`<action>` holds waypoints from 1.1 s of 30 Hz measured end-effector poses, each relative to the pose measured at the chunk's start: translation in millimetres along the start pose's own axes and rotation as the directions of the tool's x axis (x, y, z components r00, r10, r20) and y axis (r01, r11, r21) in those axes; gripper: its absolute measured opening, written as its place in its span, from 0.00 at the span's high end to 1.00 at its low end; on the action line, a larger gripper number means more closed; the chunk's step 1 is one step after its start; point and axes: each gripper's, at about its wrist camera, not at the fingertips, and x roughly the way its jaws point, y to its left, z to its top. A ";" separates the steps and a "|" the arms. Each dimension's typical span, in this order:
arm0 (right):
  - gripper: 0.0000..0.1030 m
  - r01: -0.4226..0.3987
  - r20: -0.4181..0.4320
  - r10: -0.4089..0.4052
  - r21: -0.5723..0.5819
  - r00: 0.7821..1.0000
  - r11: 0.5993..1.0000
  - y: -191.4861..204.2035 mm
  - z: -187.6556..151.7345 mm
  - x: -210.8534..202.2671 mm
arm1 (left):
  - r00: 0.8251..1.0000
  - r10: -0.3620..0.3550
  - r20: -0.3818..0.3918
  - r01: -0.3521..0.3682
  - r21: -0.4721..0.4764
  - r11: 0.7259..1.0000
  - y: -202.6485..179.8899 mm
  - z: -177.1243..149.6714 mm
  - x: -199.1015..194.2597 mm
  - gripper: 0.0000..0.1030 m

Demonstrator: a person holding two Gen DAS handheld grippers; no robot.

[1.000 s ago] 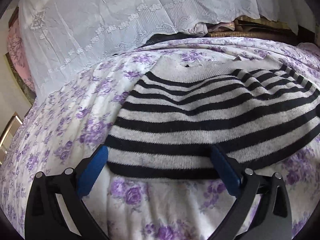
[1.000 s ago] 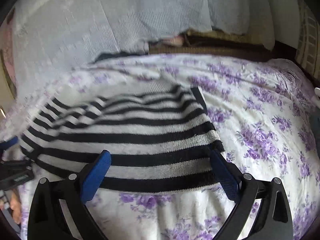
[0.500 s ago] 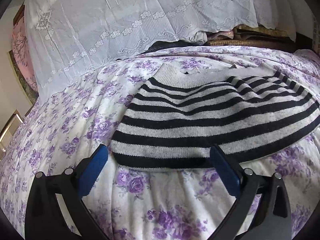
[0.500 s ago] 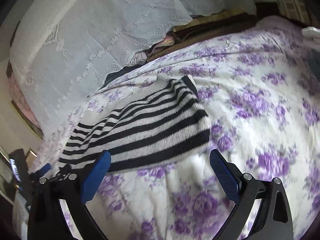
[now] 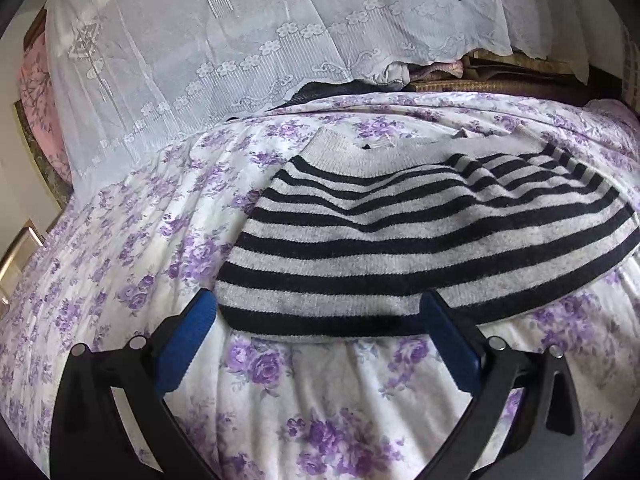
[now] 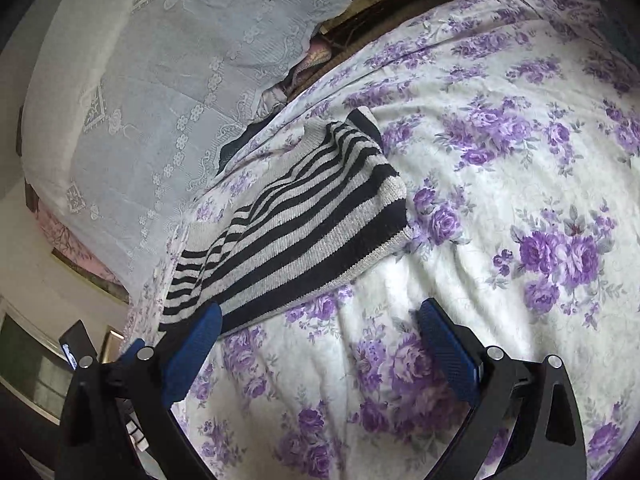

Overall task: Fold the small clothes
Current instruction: 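Grasp the edge of the striped bundle with the right gripper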

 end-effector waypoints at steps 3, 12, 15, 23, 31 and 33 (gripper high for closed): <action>0.03 -0.021 -0.003 0.021 0.050 1.000 0.999 -7.4 7.2 3.7 | 0.999 -0.031 -0.026 0.030 -0.024 0.999 -1.8 11.8 5.6 0.04; 0.04 0.029 -0.037 -0.025 0.093 0.999 0.995 -8.2 55.4 52.6 | 0.995 -0.007 -0.100 0.008 0.012 1.000 -34.0 34.4 47.4 0.04; 0.09 0.078 -0.008 -0.078 0.024 0.997 0.997 0.6 65.0 73.1 | 0.996 -0.009 -0.092 0.011 0.015 1.000 -35.8 32.6 52.9 0.04; 0.69 0.092 0.079 -0.095 0.036 0.992 0.995 -8.9 72.7 74.7 | 0.994 -0.044 -0.104 0.043 -0.015 0.999 -32.2 40.9 60.1 0.04; 0.75 0.040 0.142 -0.026 -0.093 0.989 0.995 49.0 80.7 58.8 | 0.990 -0.079 -0.120 0.078 -0.016 0.997 -25.6 44.8 61.4 0.04; 0.75 0.042 0.152 -0.020 -0.141 0.988 0.989 71.3 80.3 57.6 | 0.987 -0.091 -0.130 0.088 -0.027 0.996 -21.7 46.5 63.0 0.04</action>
